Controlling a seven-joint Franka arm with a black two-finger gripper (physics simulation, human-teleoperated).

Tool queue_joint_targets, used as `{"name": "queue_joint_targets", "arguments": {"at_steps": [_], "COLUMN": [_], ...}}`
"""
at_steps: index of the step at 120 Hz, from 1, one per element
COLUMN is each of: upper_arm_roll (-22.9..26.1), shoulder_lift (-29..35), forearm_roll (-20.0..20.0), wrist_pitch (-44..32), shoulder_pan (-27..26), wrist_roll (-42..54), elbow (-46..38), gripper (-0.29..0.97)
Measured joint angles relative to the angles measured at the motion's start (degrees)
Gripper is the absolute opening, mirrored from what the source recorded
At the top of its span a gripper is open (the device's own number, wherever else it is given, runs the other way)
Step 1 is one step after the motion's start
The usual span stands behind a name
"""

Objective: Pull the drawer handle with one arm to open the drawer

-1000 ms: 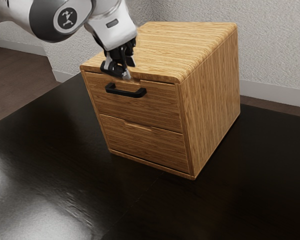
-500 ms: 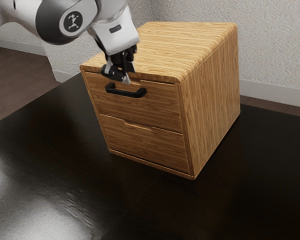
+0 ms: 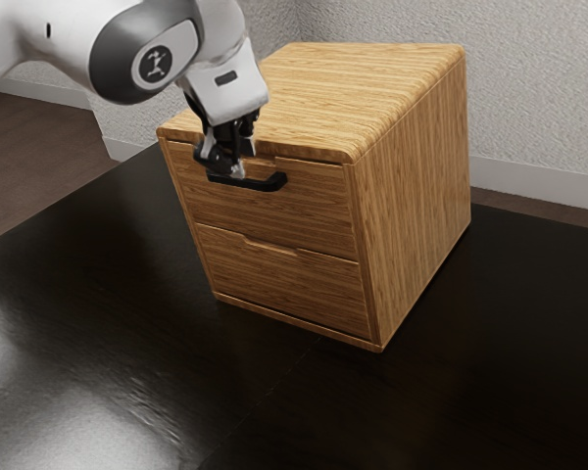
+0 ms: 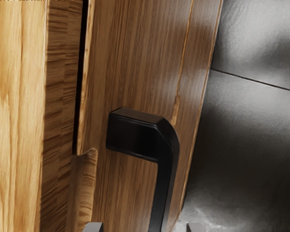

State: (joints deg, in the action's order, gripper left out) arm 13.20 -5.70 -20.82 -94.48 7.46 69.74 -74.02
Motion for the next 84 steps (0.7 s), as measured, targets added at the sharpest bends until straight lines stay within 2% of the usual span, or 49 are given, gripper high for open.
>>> {"name": "queue_joint_targets", "arguments": {"at_steps": [84], "upper_arm_roll": [-1.08], "shoulder_lift": [-0.30], "forearm_roll": [-0.01], "wrist_pitch": [0.68], "shoulder_pan": [0.24], "wrist_roll": [0.10], "elbow": [-2.18], "gripper": [0.15]}}
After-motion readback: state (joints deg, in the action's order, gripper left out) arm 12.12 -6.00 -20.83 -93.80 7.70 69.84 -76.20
